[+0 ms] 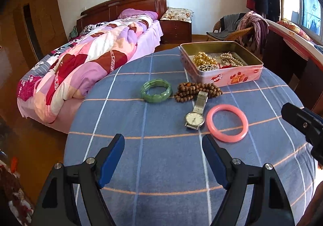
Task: Organize jewelry
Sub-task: 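Withdraw both open tools from the tin back over the table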
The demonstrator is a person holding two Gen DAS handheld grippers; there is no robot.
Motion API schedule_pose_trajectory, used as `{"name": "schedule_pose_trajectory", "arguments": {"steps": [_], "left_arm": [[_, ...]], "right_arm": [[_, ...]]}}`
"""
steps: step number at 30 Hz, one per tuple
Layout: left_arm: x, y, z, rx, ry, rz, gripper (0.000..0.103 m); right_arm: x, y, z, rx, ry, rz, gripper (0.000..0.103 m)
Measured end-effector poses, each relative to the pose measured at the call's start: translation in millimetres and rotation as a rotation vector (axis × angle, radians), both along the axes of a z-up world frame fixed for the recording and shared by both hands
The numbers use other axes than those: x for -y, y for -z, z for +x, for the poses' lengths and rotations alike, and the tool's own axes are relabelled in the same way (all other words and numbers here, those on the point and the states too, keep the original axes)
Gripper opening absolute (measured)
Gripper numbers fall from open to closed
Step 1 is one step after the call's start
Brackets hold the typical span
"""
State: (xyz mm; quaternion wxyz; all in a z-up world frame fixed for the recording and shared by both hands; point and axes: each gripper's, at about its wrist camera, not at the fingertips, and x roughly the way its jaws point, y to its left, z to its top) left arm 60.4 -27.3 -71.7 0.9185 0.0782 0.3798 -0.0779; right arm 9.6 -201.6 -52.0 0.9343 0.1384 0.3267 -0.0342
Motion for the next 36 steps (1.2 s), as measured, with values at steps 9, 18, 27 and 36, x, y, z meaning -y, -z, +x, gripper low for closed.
{"name": "schedule_pose_trajectory", "arguments": {"steps": [9, 18, 27, 36], "left_arm": [[-28, 20, -11, -0.058, 0.01, -0.065, 0.079], [-44, 27, -6, -0.072, -0.035, -0.065, 0.079], [-65, 26, 8, -0.08, -0.08, -0.114, 0.079], [-72, 25, 26, -0.101, -0.074, -0.122, 0.08]], "right_arm": [[-10, 20, -1, -0.069, -0.041, -0.015, 0.082], [-25, 27, 15, -0.122, -0.098, -0.073, 0.09], [-43, 39, 47, -0.188, -0.158, -0.142, 0.097], [-65, 56, 80, -0.28, -0.206, -0.246, 0.097]]}}
